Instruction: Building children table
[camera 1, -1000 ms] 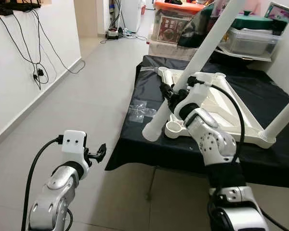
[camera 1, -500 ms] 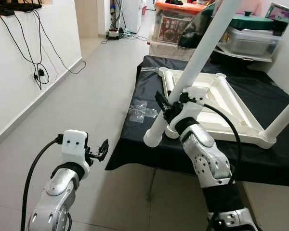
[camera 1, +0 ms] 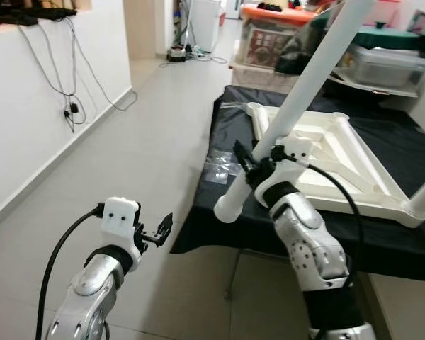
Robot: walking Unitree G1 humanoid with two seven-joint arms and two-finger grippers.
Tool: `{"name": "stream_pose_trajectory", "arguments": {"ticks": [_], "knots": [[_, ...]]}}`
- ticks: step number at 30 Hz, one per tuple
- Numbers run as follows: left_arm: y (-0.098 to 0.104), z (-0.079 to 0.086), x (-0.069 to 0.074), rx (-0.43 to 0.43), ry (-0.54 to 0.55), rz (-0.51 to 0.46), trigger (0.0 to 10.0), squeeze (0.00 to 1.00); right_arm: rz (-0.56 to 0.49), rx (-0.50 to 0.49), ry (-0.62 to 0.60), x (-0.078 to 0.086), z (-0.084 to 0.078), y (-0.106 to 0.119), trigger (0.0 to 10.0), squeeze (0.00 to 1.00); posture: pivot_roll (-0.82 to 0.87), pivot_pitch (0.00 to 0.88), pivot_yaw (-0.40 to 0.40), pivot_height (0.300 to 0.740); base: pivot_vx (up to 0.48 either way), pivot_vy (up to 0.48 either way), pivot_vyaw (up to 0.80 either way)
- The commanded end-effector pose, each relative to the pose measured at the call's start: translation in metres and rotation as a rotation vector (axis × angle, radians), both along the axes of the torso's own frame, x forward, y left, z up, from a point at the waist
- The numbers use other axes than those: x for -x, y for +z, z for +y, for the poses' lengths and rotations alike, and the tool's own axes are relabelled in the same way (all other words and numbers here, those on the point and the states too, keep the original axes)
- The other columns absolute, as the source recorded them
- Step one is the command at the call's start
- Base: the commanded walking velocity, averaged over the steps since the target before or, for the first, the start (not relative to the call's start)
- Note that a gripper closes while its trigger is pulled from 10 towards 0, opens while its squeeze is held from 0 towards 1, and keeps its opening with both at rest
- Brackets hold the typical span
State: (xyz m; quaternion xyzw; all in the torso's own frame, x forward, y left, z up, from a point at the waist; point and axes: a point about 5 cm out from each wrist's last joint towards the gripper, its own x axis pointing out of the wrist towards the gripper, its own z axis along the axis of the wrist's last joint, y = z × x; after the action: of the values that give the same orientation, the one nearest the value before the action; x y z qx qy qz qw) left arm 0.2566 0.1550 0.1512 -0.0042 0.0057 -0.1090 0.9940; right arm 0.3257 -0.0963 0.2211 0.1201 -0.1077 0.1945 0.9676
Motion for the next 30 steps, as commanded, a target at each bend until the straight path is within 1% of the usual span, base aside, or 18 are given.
{"name": "stream_pose_trajectory", "arguments": {"ticks": [1,6,7,11,13,17,19,30], "knots": [[0.0,-0.006,0.0,0.003,-0.031,-0.003,10.0,0.0,-0.013,0.012,-0.04,0.0,-0.01,0.002,10.0,0.0,0.07,0.0,-0.085,0.74,0.0,0.36,0.0],[0.001,-0.006,0.0,-0.004,-0.036,-0.022,10.0,0.0,-0.02,0.015,-0.046,-0.001,-0.01,0.005,10.0,0.0,0.07,0.0,-0.089,0.74,0.0,0.361,0.0],[0.003,-0.006,0.001,-0.011,-0.036,-0.044,10.0,0.0,-0.02,0.012,-0.048,-0.002,-0.011,0.006,10.0,0.0,0.07,0.0,-0.092,0.74,0.0,0.0,-0.8],[0.004,-0.005,0.001,-0.01,-0.032,-0.057,10.0,0.0,-0.024,0.021,-0.061,-0.003,-0.012,0.007,10.0,0.0,0.07,0.0,-0.094,0.74,0.0,0.0,-0.8],[0.005,-0.005,0.0,0.003,-0.026,-0.059,10.0,0.0,-0.03,0.029,-0.07,-0.003,-0.013,0.008,10.0,0.0,0.07,0.0,-0.094,0.74,0.0,0.0,-0.8],[0.008,-0.004,-0.001,0.019,-0.025,-0.069,10.0,0.0,-0.048,0.046,-0.088,-0.004,-0.014,0.01,10.0,0.0,0.07,0.0,-0.092,0.74,0.292,0.0,-0.8],[0.01,-0.004,-0.001,0.035,-0.026,-0.078,10.0,0.0,-0.056,0.054,-0.093,-0.004,-0.014,0.01,10.0,0.0,0.07,0.0,-0.092,0.74,0.354,0.0,0.0],[0.012,-0.007,0.001,0.05,-0.043,-0.098,10.0,0.0,-0.059,0.065,-0.093,-0.004,-0.011,0.01,10.0,0.0,0.08,0.0,-0.096,0.74,0.386,0.0,0.0]]}}
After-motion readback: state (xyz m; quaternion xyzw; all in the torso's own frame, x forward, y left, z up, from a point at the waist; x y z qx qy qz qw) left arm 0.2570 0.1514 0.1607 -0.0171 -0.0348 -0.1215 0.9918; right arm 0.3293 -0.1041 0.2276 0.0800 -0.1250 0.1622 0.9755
